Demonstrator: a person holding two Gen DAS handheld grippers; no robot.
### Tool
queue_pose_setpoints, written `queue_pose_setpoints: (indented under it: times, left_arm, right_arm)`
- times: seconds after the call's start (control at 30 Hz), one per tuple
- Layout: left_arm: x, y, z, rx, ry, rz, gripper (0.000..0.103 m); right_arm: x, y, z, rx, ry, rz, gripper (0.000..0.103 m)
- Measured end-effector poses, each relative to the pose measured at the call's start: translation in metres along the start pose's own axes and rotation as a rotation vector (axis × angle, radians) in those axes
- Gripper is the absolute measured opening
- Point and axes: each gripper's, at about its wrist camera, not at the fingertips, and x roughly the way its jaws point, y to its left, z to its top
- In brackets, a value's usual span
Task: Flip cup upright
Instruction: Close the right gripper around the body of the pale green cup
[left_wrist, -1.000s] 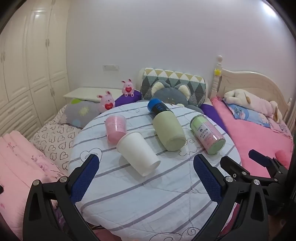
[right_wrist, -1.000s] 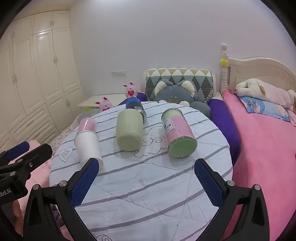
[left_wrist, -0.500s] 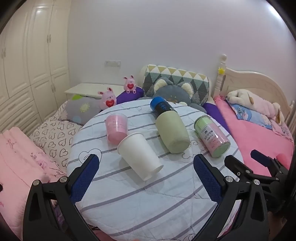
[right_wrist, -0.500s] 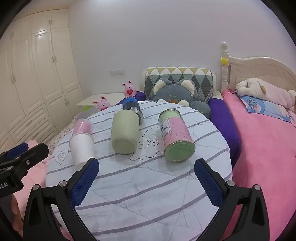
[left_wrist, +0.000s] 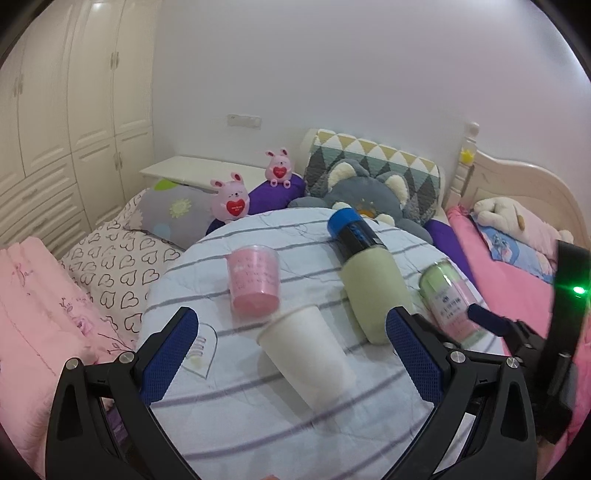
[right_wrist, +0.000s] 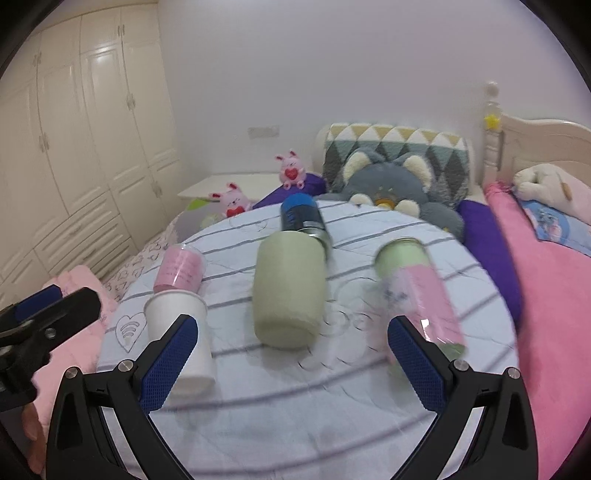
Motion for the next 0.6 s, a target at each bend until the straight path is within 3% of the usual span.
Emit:
queue_pose_setpoints:
  times: [0.27,0.6]
  left_arm:
    - [0.035,0.003,0.007,0.012,0.055,-0.017,0.103]
    - [0.068,0.004,0.011,0.029,0.114,0.006,0.103]
  right_arm:
    - [0.064,0.003,0.012,0.040,0.127,0.030,0.103]
    - [0.088,0.007,0.012,0.030,0.202,-0.021,0.103]
